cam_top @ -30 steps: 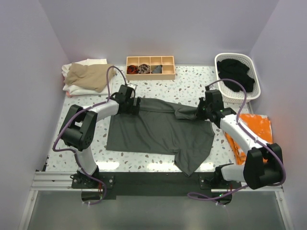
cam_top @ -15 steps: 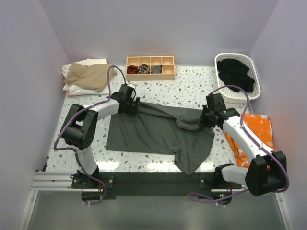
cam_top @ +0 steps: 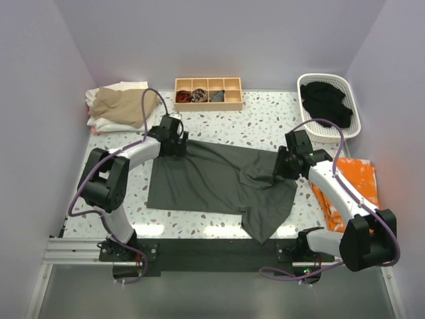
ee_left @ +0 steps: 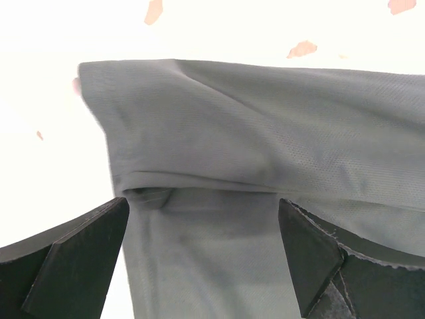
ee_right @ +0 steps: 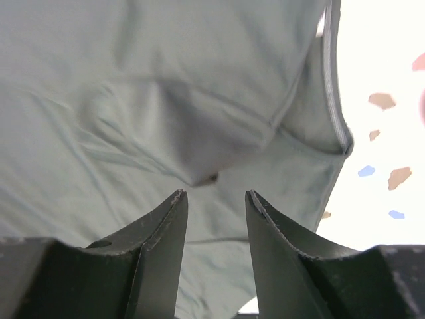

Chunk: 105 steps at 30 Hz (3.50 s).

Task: Fold and stack the t-shirts
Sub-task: Fold the flattened tshirt in 1/3 of the way

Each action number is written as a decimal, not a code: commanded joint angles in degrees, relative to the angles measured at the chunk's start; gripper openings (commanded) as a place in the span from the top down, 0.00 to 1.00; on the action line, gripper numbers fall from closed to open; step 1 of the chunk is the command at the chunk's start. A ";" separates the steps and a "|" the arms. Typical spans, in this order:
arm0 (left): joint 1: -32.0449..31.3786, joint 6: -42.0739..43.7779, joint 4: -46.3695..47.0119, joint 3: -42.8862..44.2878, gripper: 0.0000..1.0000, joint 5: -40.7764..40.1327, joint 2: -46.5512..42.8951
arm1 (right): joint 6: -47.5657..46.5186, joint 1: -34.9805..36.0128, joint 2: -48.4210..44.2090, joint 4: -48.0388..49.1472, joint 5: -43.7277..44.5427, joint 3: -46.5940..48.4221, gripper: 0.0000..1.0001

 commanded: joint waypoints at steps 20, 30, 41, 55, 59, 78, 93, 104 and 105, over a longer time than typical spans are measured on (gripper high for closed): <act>1.79 -4.07 5.55 -3.55 0.14 -0.66 -4.11 | -2.65 0.15 18.11 19.49 -9.22 7.24 0.60; 1.79 -3.37 7.39 -5.39 0.28 -6.28 -1.12 | -3.26 0.24 21.11 20.37 -10.80 6.10 0.60; 1.79 -2.32 13.98 -8.20 0.35 -12.09 -2.34 | -3.44 0.24 22.51 21.86 -12.47 3.73 0.62; 1.79 -1.96 11.44 -3.81 0.90 -11.91 1.96 | -3.79 0.15 22.51 22.21 -12.56 1.79 0.64; 1.79 -0.48 10.57 -3.11 1.00 -14.19 2.05 | -3.88 0.24 22.16 22.04 -12.38 0.65 0.64; -0.58 8.42 4.07 -1.53 1.00 -31.68 5.21 | -3.00 0.15 25.32 17.12 -0.88 -1.11 0.68; -0.76 -7.50 -16.77 6.29 0.26 -34.94 0.12 | -4.14 0.15 19.01 16.41 0.54 -0.32 0.65; -2.34 0.85 -3.77 10.25 0.00 -10.52 -3.14 | -2.91 0.15 7.58 13.69 2.73 1.35 0.59; -2.86 1.55 -2.81 10.69 0.00 -9.03 -2.01 | -2.48 0.15 7.57 12.47 3.87 1.52 0.59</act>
